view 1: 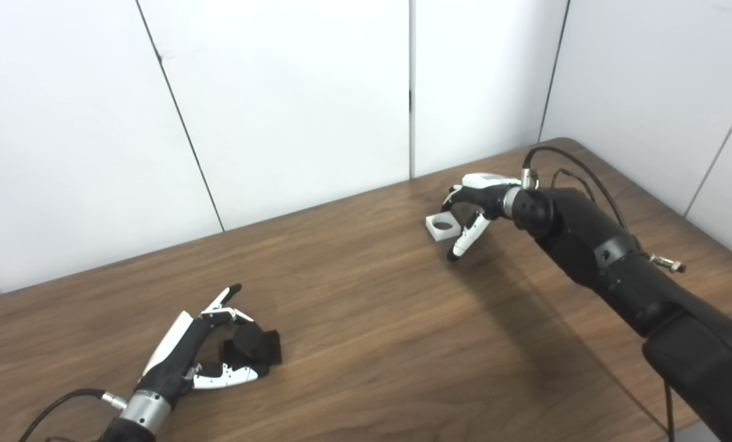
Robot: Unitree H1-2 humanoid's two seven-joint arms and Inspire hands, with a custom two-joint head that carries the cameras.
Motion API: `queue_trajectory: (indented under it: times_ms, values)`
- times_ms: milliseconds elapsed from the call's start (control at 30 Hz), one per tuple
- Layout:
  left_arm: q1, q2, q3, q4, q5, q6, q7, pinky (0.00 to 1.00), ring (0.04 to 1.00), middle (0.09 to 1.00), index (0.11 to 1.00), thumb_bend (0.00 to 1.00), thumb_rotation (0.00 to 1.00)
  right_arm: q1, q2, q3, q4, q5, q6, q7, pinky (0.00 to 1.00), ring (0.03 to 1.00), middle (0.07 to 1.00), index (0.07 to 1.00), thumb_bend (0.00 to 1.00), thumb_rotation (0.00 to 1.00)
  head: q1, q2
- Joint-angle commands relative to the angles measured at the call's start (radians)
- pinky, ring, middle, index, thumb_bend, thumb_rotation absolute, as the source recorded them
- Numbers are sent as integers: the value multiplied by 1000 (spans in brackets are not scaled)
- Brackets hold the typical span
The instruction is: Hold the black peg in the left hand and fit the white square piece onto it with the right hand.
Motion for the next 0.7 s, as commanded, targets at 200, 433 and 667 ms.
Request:
queue_trajectory:
  times_ms: [200, 433, 667]
  values:
    - [9, 15, -3, 3, 6, 25, -19, 1000, 1000, 1000, 495, 521, 78, -66, 8, 10, 21, -2, -34, -46, 1000, 1000, 994, 827, 816, 392, 1, 2]
    - [9, 19, -10, -2, 29, 40, -16, 1000, 1000, 1000, 494, 521, 77, -63, 8, 8, 28, 8, -42, -77, 1000, 1000, 972, 735, 746, 338, 5, 5]
    - [5, 21, -16, 12, 50, 49, -18, 1000, 1000, 1000, 494, 521, 78, -54, 5, -3, 25, 28, -52, -103, 1000, 1000, 935, 582, 612, 207, 5, 6]
